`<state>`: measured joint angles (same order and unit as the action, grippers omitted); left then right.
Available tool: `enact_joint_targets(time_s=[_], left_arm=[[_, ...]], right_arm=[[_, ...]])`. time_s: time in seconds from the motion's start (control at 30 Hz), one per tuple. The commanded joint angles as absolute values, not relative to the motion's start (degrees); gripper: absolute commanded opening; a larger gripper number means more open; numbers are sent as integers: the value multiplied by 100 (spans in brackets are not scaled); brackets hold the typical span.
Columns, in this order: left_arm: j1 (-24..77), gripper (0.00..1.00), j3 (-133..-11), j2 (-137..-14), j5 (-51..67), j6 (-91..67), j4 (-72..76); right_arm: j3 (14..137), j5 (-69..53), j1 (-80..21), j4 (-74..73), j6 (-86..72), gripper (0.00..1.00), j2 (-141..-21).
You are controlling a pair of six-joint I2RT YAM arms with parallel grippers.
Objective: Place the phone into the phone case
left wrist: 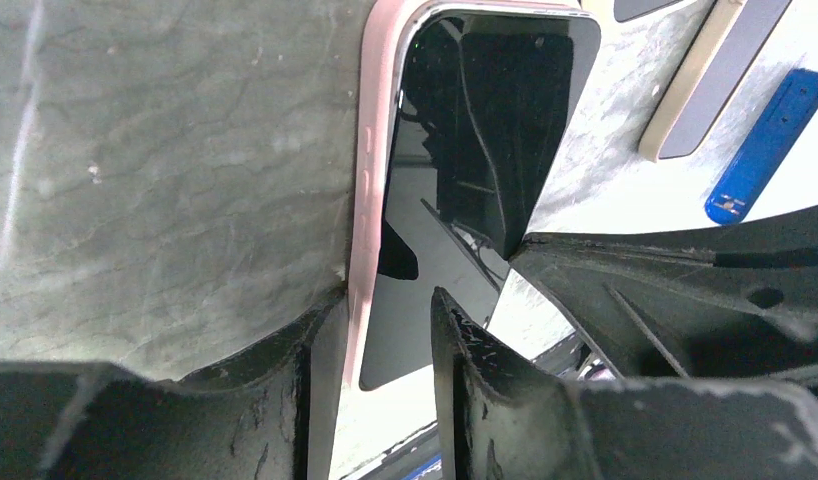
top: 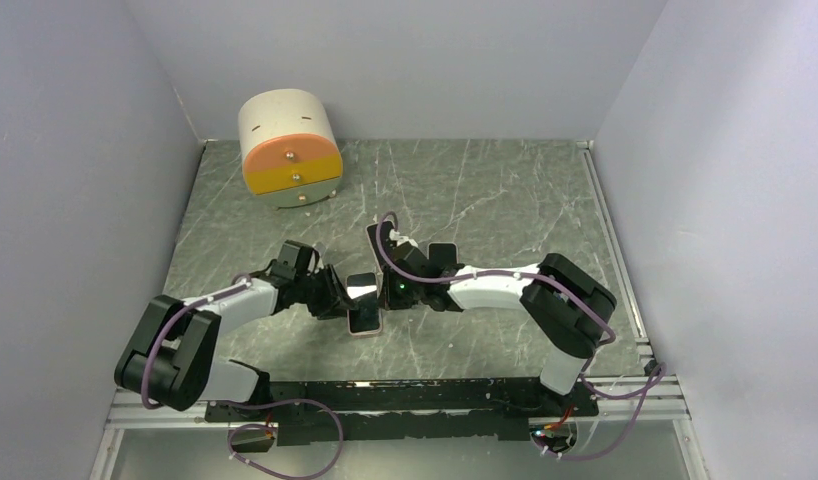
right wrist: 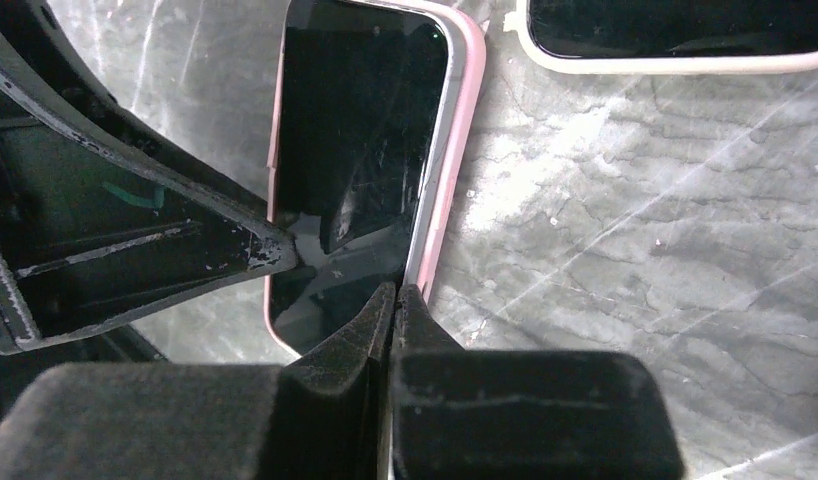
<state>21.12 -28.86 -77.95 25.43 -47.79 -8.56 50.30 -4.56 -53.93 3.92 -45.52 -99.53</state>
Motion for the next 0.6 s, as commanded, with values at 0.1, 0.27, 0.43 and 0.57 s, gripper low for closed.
enact_joint_targets(time_s=[0.1, 0.27, 0.43, 0.57], left_arm=[[2491, 41, -2517, -7616, 2978, -5405, -234], [2493, 44, -2661, -7426, 2663, -5349, -672], [2500, 47, -2950, -7505, 2397, -5118, -1194], [2494, 49, -3119, -7552, 2325, -5041, -1405]], right_arm=[[5260, 558, -5795, -411, -4324, 6, -10461], [5215, 708, -5915, -595, -4379, 17, -10611], [5186, 655, -5917, -703, -4430, 18, -10683], [5089, 657, -5916, -695, -4387, 19, -10404]])
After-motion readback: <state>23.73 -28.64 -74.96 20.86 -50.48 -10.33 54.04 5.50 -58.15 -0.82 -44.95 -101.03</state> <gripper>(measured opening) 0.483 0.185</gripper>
